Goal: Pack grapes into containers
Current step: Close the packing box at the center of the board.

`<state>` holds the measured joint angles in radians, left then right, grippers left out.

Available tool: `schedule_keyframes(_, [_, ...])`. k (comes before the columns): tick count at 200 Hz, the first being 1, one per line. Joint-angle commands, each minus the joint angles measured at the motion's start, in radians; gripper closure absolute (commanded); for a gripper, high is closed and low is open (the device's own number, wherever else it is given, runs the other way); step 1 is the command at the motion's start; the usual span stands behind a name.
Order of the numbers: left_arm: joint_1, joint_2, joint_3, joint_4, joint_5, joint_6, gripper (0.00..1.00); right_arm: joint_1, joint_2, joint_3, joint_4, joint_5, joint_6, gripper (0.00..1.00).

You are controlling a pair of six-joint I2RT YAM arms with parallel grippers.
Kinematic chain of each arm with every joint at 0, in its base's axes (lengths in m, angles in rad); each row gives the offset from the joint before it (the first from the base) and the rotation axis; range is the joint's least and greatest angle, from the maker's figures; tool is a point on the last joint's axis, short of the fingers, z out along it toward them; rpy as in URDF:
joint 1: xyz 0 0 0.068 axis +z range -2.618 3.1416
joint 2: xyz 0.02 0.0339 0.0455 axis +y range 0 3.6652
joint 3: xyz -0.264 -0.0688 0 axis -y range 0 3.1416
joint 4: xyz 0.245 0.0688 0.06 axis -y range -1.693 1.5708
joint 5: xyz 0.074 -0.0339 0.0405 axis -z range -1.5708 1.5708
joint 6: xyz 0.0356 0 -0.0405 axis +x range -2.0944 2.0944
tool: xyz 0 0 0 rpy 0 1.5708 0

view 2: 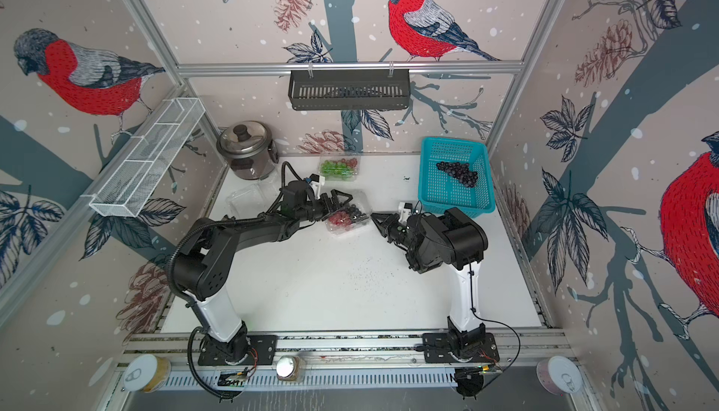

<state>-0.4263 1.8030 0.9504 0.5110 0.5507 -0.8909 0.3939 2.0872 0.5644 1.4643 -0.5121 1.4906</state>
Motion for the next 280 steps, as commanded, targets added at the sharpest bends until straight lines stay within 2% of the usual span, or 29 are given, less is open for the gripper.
schedule_keyframes(1, [0.003,0.003,-0.006,-0.005,0.006,-0.001,0.03,0.004,0.011,-0.005,0.017,0.009,0.01,0.84])
schedule_keyframes(119, [0.006,0.001,-0.009,-0.006,0.008,0.003,0.03,0.007,0.001,-0.023,0.019,0.025,0.011,0.88])
schedule_keyframes(201, [0.006,0.0,-0.004,-0.007,0.008,0.003,0.03,0.009,-0.065,-0.04,-0.044,0.032,-0.049,0.89])
schedule_keyframes(233, [0.009,-0.014,0.006,-0.017,0.008,0.001,0.03,0.008,-0.115,-0.036,-0.119,0.041,-0.098,0.82])
schedule_keyframes(265, [0.01,-0.056,0.032,-0.063,-0.002,0.016,0.03,0.008,-0.2,-0.031,-0.257,0.057,-0.188,0.58])
schedule_keyframes(280, [0.012,-0.081,0.042,-0.102,-0.015,0.036,0.03,0.009,-0.252,-0.017,-0.373,0.075,-0.25,0.5])
